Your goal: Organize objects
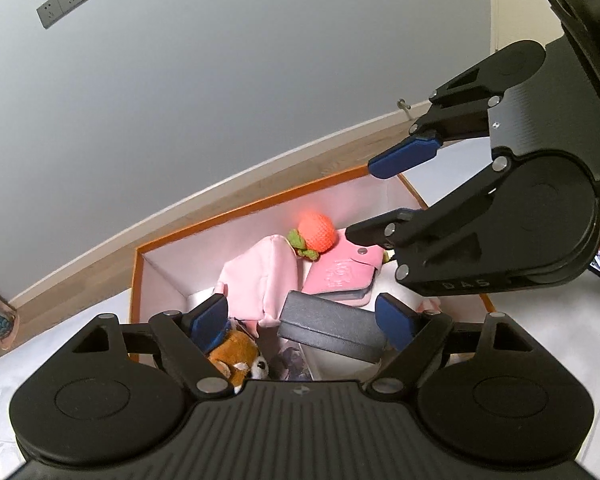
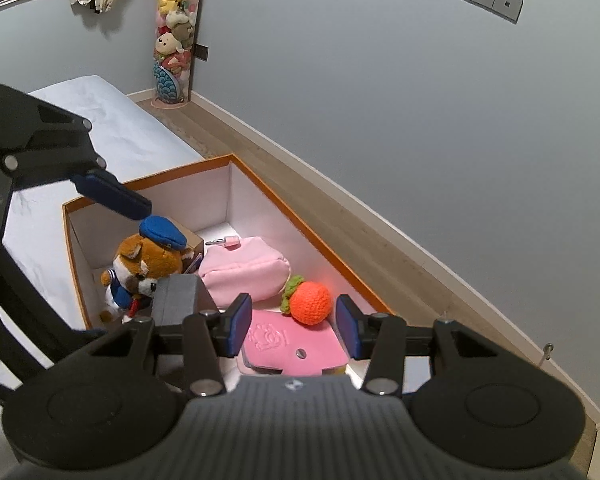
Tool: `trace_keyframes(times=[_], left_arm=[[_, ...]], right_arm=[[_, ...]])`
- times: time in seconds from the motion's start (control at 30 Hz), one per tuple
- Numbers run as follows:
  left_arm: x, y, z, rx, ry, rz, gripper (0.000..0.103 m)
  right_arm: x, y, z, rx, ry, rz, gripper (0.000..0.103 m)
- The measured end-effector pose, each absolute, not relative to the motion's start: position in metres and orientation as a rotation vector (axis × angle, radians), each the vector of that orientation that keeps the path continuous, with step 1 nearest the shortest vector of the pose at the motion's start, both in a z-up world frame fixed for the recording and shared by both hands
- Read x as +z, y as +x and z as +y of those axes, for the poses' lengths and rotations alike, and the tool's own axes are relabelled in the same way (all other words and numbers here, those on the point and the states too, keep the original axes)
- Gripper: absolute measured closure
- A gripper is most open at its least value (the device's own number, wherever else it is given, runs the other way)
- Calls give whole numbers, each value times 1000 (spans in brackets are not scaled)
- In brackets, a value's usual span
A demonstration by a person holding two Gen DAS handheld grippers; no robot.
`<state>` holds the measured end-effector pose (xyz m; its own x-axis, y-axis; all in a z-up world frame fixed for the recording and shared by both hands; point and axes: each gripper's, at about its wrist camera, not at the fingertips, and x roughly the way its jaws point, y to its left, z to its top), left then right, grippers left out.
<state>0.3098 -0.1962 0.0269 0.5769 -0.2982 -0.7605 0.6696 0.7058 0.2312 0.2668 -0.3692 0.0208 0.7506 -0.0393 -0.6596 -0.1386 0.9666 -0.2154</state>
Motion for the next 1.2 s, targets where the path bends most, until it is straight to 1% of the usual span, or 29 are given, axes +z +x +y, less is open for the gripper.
trace_keyframes(times=[0.33,0.9,1.0,1.07,1.2], left_arm=[[34,303,-184,-542,577,758,5],[96,256,-155,-505,564,646,5],[102,247,-150,-495,545,632,5],[106,244,-146,-486,516,628,5],[115,237,-137,-460,459,635,5]], right_arm=[[40,244,-357,48,-275,695,54],[110,175,-314,53,-341,597,52],[120,161,-307,57,-344,580,49],[126,153,-303,53,-343,572,44],[133,141,-299,38,-319,571,39]])
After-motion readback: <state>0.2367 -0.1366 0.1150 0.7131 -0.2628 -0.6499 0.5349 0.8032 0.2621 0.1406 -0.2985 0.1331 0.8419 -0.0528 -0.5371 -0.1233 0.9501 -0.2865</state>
